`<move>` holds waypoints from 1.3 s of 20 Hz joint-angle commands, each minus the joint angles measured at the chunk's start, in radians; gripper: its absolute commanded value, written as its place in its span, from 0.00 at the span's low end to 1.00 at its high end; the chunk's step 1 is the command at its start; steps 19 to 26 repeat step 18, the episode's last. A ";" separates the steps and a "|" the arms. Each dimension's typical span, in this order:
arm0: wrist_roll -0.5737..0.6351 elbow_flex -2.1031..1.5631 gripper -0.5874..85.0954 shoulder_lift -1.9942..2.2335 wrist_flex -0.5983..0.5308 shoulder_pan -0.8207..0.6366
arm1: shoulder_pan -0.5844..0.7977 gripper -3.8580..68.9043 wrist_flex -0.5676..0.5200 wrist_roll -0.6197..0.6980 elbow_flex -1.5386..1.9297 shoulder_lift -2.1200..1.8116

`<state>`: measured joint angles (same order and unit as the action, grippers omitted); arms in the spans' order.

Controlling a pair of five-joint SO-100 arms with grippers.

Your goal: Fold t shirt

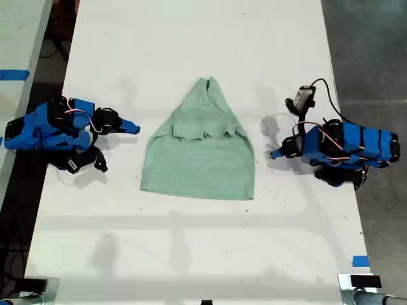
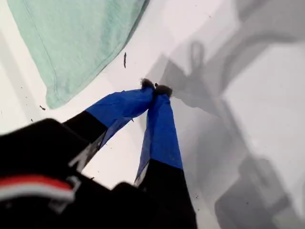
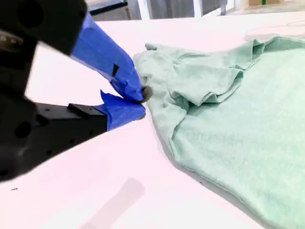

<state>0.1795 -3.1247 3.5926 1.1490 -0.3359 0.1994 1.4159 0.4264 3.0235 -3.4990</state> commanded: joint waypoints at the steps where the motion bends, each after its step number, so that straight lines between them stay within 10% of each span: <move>1: -0.006 0.006 0.00 0.006 -0.020 0.006 | 0.020 0.06 0.003 0.002 0.015 -0.009; 26: 0.011 0.003 0.00 0.006 -0.023 -0.005 | 0.034 0.07 0.002 -0.003 0.020 -0.009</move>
